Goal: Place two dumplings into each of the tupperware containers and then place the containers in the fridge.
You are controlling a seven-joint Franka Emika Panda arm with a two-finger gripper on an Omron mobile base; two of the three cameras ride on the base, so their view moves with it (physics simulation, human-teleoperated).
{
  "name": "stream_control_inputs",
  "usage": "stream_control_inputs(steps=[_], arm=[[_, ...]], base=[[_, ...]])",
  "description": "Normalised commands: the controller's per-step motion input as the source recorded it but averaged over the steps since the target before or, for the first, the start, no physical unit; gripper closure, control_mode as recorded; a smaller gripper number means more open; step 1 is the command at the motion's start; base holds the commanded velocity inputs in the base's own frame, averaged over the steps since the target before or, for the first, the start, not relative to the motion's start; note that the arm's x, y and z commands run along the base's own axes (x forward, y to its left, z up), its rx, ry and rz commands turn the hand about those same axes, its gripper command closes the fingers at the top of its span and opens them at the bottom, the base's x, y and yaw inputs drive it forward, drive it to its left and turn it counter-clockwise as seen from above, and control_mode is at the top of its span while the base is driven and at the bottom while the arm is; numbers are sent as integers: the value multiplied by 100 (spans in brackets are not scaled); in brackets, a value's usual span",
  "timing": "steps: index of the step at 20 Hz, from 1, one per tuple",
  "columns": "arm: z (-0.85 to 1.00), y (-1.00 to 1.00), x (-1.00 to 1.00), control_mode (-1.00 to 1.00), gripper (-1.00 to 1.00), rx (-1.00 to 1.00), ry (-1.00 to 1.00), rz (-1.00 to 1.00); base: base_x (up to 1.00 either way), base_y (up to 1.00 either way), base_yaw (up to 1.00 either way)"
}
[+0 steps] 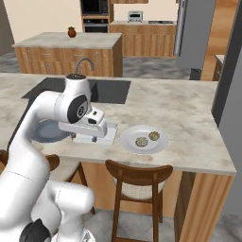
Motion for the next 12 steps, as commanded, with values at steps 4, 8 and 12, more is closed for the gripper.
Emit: stream_control_inputs(steps=[4,8,12], arm=[[-46,-35,90,-100,-100,0,2,-9],[-29,-28,68,-100,-100,0,1,-8],[-25,-38,72,-100,-100,0,2,-5]], base=[[0,0,0],[0,0,0],[0,0,0]])
